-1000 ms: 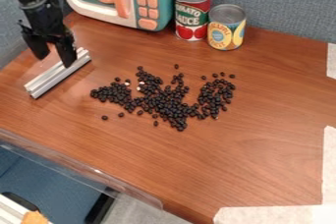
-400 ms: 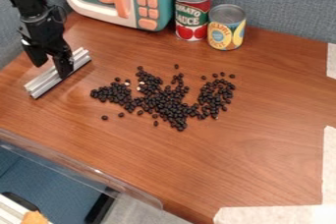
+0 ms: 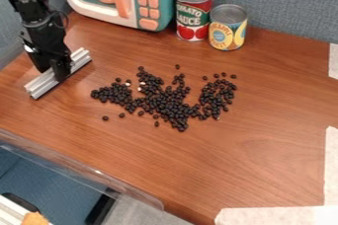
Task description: Sweep into pile
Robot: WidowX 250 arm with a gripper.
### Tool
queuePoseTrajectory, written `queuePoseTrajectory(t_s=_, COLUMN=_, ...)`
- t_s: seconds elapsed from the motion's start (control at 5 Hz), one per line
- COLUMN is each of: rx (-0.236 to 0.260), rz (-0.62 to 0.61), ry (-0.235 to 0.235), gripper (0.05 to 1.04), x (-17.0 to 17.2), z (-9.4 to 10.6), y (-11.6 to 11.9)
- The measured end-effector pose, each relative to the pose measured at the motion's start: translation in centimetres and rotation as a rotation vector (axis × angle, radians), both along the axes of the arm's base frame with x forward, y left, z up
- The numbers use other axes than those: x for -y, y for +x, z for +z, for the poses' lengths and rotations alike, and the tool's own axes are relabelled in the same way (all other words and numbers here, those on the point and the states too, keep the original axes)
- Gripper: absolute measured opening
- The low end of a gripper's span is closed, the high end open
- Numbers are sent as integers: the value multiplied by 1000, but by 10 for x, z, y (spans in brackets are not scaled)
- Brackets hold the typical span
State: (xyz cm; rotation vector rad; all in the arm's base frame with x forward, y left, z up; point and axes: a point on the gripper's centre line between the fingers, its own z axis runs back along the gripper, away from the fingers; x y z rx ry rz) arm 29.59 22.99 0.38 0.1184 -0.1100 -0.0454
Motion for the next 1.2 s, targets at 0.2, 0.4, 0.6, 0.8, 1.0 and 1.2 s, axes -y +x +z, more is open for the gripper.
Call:
queuePoseTrajectory(t_s=0.2, rx=1, rz=7, ry=4, gripper=383, x=0, z=0, y=0)
queuePoseTrajectory(t_s=0.4, rx=-8, rz=11, ry=-2, gripper=373, x=1, z=-1, y=0)
queuePoseTrajectory(t_s=0.6, rx=-24, rz=24, ry=-28, gripper=373, x=6, z=-1, y=2)
queuePoseTrajectory(t_s=0.8, rx=-37, rz=31, ry=-67, gripper=373, x=23, z=-3, y=2)
queuePoseTrajectory(t_s=1.0, rx=-45, rz=-13, ry=-89, gripper=373, x=60, z=-2, y=5)
queuePoseTrajectory(t_s=1.2, rx=-46, rz=-27, ry=-87, gripper=373, x=87, z=-2, y=7)
